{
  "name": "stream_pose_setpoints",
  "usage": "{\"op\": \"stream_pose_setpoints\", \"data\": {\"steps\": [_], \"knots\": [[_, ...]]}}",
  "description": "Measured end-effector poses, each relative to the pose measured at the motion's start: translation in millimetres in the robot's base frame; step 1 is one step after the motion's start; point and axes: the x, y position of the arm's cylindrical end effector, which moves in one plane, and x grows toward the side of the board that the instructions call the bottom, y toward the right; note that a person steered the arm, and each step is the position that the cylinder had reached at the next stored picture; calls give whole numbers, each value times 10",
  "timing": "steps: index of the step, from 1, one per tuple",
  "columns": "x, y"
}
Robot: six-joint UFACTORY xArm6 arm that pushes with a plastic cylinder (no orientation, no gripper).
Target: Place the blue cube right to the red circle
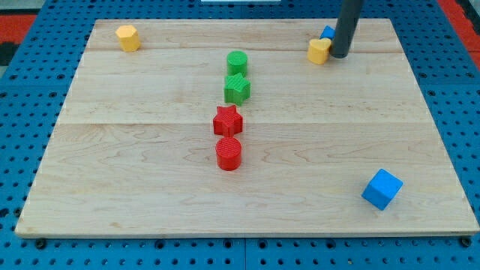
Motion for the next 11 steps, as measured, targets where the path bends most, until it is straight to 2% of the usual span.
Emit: {"op": "stream_pose_setpoints", "data": {"steps": [1,2,3,4,5,6,7,8,10,11], "knots": [[156,97],[663,334],[1138,18],[1553,499],[2292,725],[2761,937],[2834,307],[2718,-178],[2747,-367],[2431,-555]]}}
